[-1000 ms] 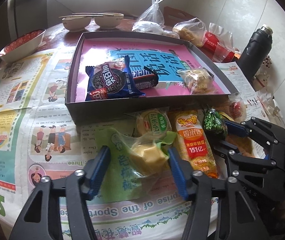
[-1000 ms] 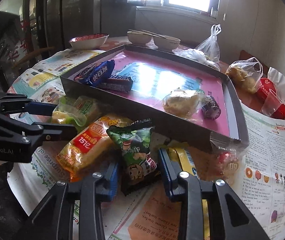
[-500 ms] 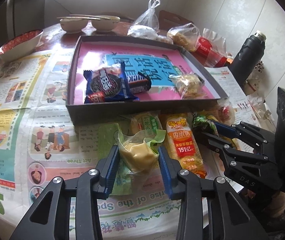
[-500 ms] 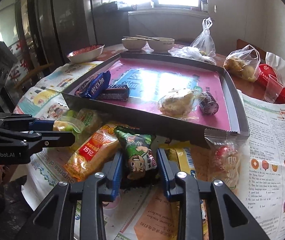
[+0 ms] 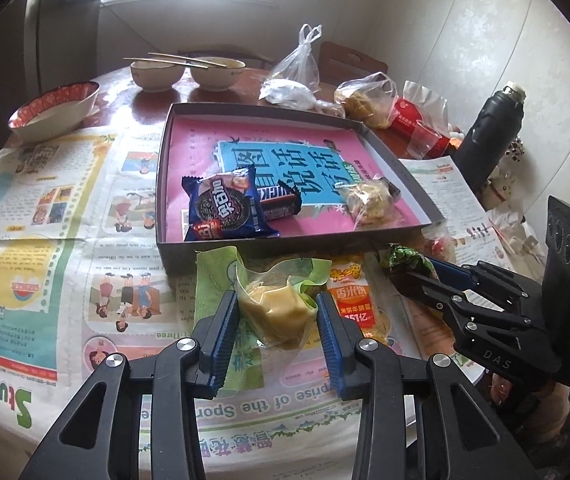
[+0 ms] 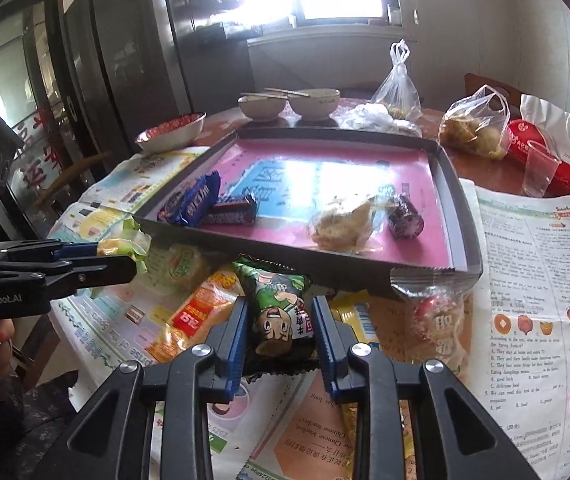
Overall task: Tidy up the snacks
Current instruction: 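Lift and carry the green snack pack and yellow cake bag over the tray with both tools, then lower the green snack pack and open the right tool while the left tool releases the cake bag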
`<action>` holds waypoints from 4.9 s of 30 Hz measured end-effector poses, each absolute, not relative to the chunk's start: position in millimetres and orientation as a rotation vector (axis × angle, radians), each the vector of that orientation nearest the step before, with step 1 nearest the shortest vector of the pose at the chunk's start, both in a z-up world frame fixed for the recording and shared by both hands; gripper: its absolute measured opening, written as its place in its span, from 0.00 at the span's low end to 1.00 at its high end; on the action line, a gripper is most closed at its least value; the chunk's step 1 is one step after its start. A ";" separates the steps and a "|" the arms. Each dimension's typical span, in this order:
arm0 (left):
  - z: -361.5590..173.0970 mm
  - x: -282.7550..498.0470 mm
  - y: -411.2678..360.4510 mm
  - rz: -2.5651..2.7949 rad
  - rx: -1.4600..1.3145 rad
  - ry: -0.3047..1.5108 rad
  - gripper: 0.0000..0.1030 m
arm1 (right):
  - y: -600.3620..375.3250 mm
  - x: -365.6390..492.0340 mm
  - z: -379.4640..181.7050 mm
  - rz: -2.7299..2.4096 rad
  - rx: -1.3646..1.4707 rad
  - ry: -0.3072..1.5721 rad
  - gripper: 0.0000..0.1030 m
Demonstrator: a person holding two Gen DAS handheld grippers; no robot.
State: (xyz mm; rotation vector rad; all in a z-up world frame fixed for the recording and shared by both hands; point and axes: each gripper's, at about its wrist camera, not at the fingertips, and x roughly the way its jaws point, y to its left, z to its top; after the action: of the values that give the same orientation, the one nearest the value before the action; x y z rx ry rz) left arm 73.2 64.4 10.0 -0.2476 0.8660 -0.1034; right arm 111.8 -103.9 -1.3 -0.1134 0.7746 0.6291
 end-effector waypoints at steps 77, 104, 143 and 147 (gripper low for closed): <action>31.1 172.1 27.6 -0.162 -0.258 0.816 0.39 | -169.2 184.0 45.0 0.501 0.110 0.658 0.31; 4.4 190.5 18.9 -0.159 -0.251 0.882 0.39 | -166.5 207.0 13.1 0.473 0.114 0.736 0.31; -12.0 204.7 3.6 -0.151 -0.189 0.910 0.40 | -147.4 205.7 -2.0 0.509 0.061 0.801 0.26; -12.4 204.7 4.6 -0.149 -0.187 0.909 0.41 | -145.6 205.2 -1.8 0.512 0.058 0.804 0.26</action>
State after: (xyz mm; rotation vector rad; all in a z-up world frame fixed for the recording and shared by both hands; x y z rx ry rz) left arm 204.7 4.6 -12.4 -0.1868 0.9093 -0.1485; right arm 205.2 -145.7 -1.8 0.0579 0.8042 0.5115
